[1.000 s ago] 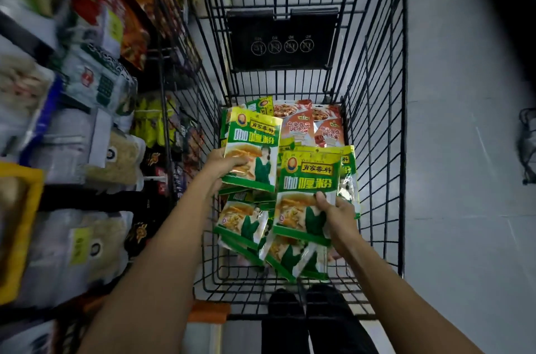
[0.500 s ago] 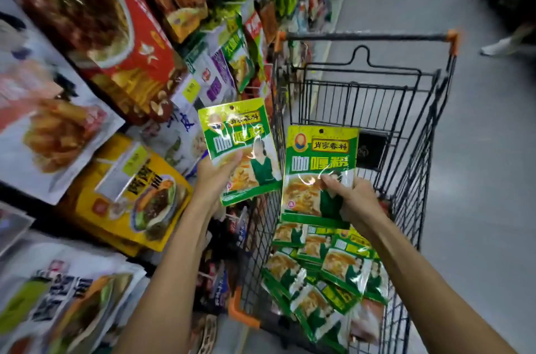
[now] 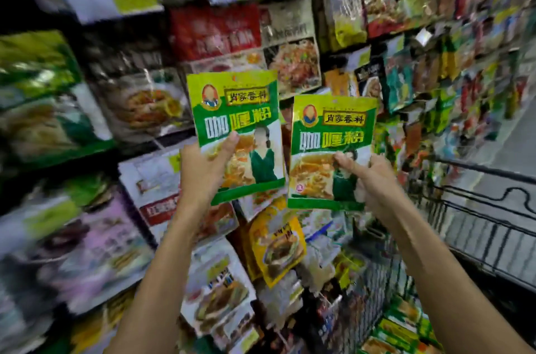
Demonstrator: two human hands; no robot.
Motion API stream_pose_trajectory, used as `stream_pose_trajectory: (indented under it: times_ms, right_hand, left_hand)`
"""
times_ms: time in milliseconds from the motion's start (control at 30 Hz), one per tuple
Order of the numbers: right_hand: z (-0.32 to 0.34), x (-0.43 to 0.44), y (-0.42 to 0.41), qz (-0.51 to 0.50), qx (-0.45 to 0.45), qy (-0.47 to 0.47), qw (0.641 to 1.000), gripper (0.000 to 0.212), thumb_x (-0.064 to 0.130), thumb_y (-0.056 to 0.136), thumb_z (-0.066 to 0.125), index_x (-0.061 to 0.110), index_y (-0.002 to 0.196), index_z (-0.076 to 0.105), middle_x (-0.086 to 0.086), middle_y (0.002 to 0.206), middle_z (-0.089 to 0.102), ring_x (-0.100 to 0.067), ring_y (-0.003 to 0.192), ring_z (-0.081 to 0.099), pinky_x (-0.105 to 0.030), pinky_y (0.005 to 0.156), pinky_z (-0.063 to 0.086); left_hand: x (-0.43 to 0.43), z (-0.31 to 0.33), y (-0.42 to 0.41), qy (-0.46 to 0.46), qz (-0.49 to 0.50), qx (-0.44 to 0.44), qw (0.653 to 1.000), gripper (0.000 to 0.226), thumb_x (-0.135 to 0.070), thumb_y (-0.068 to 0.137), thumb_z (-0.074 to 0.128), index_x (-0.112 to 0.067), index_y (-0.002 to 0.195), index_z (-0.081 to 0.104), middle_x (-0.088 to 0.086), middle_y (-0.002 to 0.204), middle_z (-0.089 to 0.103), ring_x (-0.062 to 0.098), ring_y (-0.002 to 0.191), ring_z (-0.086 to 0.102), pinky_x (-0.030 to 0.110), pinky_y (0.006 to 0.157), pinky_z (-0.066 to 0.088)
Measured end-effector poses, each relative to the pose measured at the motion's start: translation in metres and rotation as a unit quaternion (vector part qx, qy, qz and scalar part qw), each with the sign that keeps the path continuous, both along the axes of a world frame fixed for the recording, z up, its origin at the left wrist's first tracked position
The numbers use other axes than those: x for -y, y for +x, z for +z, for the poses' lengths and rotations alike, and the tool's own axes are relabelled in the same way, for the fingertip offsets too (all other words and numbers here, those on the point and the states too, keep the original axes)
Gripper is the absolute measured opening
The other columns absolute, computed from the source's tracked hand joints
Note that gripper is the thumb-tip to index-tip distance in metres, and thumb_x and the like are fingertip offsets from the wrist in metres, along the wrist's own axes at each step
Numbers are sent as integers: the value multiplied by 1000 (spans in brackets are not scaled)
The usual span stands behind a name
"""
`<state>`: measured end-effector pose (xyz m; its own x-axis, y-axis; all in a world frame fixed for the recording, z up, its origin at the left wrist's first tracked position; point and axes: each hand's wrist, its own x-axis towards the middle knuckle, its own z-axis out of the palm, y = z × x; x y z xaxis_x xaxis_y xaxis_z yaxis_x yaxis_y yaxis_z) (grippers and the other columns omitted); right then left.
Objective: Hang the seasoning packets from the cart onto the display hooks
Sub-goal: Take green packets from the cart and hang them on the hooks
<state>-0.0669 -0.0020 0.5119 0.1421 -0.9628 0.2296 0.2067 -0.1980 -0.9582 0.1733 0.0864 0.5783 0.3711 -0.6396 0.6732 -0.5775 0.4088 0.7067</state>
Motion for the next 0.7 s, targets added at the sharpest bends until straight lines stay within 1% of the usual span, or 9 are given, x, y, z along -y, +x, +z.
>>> stream_pose_trajectory:
  times_ms: [67, 100, 133, 233, 333, 400, 467, 533, 700]
  right_hand:
    - [26, -5, 28, 50, 21, -25, 998, 30, 32, 79, 73, 26, 51, 65, 12, 55, 63, -4, 56, 63, -16, 51, 47]
    - [38, -8, 42, 79, 34, -35, 996, 26, 29, 80, 72, 28, 55, 68, 12, 59, 67, -3, 59, 66, -15, 50, 48]
    - [48, -12, 57, 105, 37, -47, 993, 18, 30, 77, 73, 26, 60, 70, 9, 64, 70, -7, 63, 69, -17, 52, 51]
    - [78, -21, 101, 163, 39, -83, 982, 23, 36, 70, 74, 16, 67, 62, 0, 65, 64, -16, 63, 66, -27, 59, 53]
    - [98, -33, 145, 213, 39, -101, 971, 32, 33, 77, 74, 9, 74, 54, -10, 70, 51, -23, 68, 58, -35, 68, 47]
    - [109, -44, 173, 246, 50, -106, 962, 29, 28, 81, 72, 6, 75, 54, -11, 73, 57, -22, 74, 63, -40, 74, 50]
    - [118, -54, 198, 284, 53, -122, 950, 18, 23, 83, 70, 8, 77, 60, -3, 74, 66, -19, 77, 65, -41, 81, 51]
    - [127, -65, 218, 312, 44, -136, 939, 26, 26, 80, 70, 3, 85, 62, -5, 78, 68, -21, 80, 66, -41, 84, 49]
    - [143, -80, 260, 361, 38, -122, 924, 36, 30, 72, 75, 4, 96, 69, -16, 102, 73, -32, 102, 68, -49, 96, 51]
  left_hand:
    - [-26, 20, 22, -27, 25, -1, 999, 24, -40, 85, 65, -34, 108, 63, -17, 97, 70, -1, 84, 65, 21, 73, 53]
    - [-40, 27, 33, -31, 45, 6, 998, 31, -42, 85, 64, -27, 111, 64, -4, 102, 71, 11, 92, 67, 30, 79, 54]
    - [-54, 35, 44, -32, 68, 12, 997, 34, -47, 84, 63, -21, 106, 64, 6, 98, 71, 18, 87, 67, 35, 73, 54]
    - [-94, 52, 81, -66, 126, 0, 990, 23, -48, 82, 62, -26, 83, 66, -13, 64, 65, 0, 53, 54, 19, 51, 42]
    - [-134, 64, 111, -81, 190, 6, 978, 32, -46, 84, 63, -16, 75, 60, -5, 49, 52, -5, 41, 44, 15, 39, 32]
    - [-158, 73, 129, -98, 243, 18, 965, 38, -47, 84, 63, -11, 73, 58, 0, 51, 48, -9, 43, 47, 14, 39, 34]
    - [-181, 82, 145, -102, 276, 26, 955, 33, -56, 78, 60, -24, 75, 63, -15, 53, 57, -7, 50, 51, 9, 49, 39]
    - [-196, 88, 155, -113, 285, 23, 952, 23, -55, 76, 61, -32, 72, 61, -24, 60, 64, -11, 56, 54, 8, 54, 41]
    - [-224, 96, 174, -137, 340, 23, 930, 37, -49, 81, 66, -29, 52, 54, -18, 43, 54, -7, 39, 47, 8, 39, 35]
